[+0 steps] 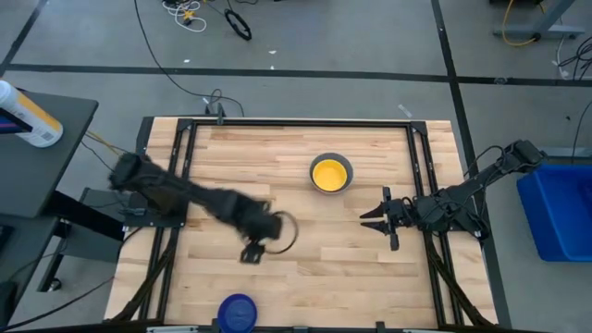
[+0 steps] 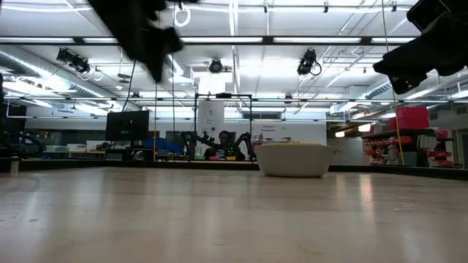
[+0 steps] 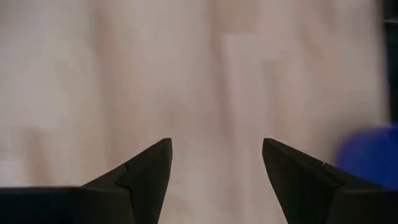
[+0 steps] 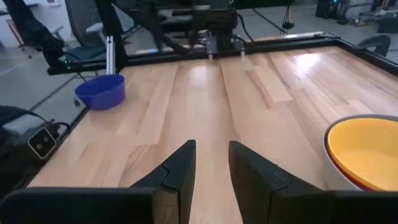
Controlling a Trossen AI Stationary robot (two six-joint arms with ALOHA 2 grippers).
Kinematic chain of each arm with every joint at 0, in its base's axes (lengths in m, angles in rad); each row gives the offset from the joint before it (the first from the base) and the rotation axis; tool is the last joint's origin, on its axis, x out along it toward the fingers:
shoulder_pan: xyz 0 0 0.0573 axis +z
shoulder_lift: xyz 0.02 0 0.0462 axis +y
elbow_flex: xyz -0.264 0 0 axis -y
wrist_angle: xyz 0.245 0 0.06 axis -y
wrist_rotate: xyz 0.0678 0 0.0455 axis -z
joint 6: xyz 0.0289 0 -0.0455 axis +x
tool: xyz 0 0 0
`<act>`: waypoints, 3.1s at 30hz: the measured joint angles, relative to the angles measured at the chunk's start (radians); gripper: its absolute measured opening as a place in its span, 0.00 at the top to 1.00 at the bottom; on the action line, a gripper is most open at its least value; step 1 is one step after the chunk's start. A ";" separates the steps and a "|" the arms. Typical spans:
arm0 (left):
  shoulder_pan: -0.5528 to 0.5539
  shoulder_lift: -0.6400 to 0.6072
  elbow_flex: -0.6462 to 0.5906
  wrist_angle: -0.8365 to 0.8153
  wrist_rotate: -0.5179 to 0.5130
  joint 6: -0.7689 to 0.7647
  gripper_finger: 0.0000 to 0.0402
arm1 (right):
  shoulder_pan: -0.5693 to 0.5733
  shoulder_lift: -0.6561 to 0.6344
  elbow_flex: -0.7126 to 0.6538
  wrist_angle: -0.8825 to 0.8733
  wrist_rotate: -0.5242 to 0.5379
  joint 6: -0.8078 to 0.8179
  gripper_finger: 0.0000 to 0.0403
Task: Nest bowls inside each other
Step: Stack the dark blue bowl on the yellow bowl
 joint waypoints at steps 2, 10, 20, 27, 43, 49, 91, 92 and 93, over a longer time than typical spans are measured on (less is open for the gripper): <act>-0.074 -0.056 -0.072 0.046 0.003 -0.119 0.35 | -0.001 0.004 0.000 0.002 0.002 0.012 0.74; -0.311 -0.089 -0.233 0.212 0.003 -0.461 0.35 | -0.001 0.004 0.000 0.004 0.030 0.047 0.74; -0.379 -0.087 -0.377 0.520 0.024 -0.631 0.35 | -0.001 0.005 -0.001 0.002 0.048 0.072 0.74; -0.395 -0.087 -0.472 0.657 0.025 -0.718 0.35 | -0.001 0.005 -0.001 -0.004 0.047 0.063 0.74; -0.442 0.033 -0.507 0.771 0.062 -0.783 0.35 | -0.003 0.005 -0.001 -0.005 0.055 0.060 0.74; -0.442 0.043 -0.507 0.777 0.063 -0.760 0.45 | -0.003 0.005 -0.001 0.000 0.055 0.056 0.74; 0.692 0.038 -0.158 0.997 0.249 0.456 0.99 | -0.003 0.006 -0.001 -0.004 0.082 -0.036 0.76; 0.695 0.075 -0.122 0.972 0.257 0.471 0.99 | -0.004 0.006 -0.001 -0.005 0.084 -0.040 0.76; 0.695 0.114 -0.082 0.949 0.257 0.477 0.99 | -0.004 0.006 -0.001 -0.009 0.093 -0.042 0.76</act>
